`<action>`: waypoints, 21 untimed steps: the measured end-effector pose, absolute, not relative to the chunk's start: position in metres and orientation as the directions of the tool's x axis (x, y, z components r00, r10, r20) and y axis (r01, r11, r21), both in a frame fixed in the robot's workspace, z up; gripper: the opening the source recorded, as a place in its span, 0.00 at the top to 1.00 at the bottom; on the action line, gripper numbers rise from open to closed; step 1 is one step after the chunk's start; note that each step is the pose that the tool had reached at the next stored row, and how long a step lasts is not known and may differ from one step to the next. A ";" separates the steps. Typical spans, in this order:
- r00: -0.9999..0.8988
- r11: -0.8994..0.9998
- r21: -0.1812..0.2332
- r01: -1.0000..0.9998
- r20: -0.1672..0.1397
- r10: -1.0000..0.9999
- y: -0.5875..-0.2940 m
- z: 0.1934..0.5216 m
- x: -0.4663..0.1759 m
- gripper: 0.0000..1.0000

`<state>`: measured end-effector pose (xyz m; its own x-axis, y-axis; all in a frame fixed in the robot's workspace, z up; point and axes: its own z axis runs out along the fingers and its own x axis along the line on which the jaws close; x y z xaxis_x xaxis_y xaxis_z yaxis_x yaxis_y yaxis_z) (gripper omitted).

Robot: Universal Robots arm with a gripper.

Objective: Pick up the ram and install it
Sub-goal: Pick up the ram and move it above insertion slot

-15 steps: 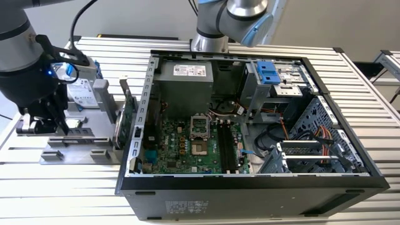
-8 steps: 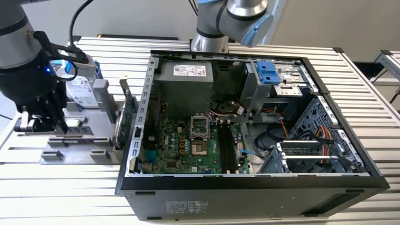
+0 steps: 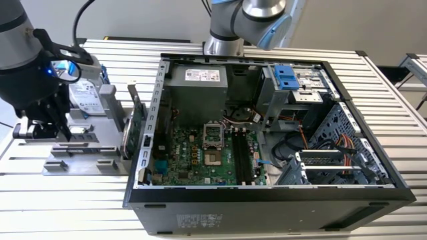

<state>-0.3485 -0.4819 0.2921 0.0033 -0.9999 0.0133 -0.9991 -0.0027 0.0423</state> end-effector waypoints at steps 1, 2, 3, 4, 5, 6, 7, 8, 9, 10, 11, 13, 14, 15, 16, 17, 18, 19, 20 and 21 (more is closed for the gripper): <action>0.003 -0.003 0.042 -0.999 0.013 -1.000 -0.482 0.293 -0.349 1.00; 0.003 -0.003 0.042 -0.999 0.013 -1.000 -0.482 0.293 -0.348 1.00; 0.003 -0.003 0.042 -0.999 0.013 -1.000 -0.482 0.294 -0.348 1.00; 0.003 -0.003 0.042 -0.999 0.013 -1.000 -0.482 0.295 -0.348 1.00; 0.003 -0.003 0.042 -0.999 0.013 -1.000 -0.482 0.295 -0.348 1.00; 0.003 -0.003 0.042 -0.999 0.013 -1.000 -0.482 0.296 -0.348 1.00; 0.003 -0.003 0.042 -0.999 0.013 -1.000 -0.482 0.297 -0.348 1.00; 0.003 -0.003 0.042 -0.999 0.013 -1.000 -0.482 0.297 -0.349 1.00; 0.003 -0.003 0.042 -0.999 0.013 -1.000 -0.482 0.298 -0.348 1.00; 0.003 -0.003 0.042 -0.999 0.013 -1.000 -0.482 0.299 -0.348 1.00; 0.003 -0.003 0.042 -0.999 0.013 -1.000 -0.482 0.299 -0.348 1.00; 0.003 -0.003 0.042 -0.999 0.013 -1.000 -0.482 0.301 -0.349 1.00; 0.003 -0.003 0.042 -0.999 0.013 -1.000 -0.482 0.301 -0.348 1.00; 0.003 -0.003 0.042 -0.999 0.013 -1.000 -0.482 0.302 -0.348 1.00; 0.003 -0.003 0.042 -0.999 0.013 -1.000 -0.482 0.303 -0.348 1.00; 0.003 -0.003 0.042 -0.999 0.013 -1.000 -0.482 0.303 -0.348 1.00; 0.003 -0.003 0.042 -0.999 0.013 -1.000 -0.482 0.304 -0.348 1.00; 0.003 -0.003 0.042 -0.999 0.013 -1.000 -0.482 0.305 -0.348 1.00; 0.003 -0.003 0.042 -0.999 0.013 -1.000 -0.482 0.305 -0.348 1.00; 0.003 -0.003 0.042 -0.999 0.013 -1.000 -0.482 0.306 -0.348 1.00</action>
<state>-0.3485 -0.4819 0.3059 0.0033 -0.9999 0.0133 -0.9991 -0.0028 0.0423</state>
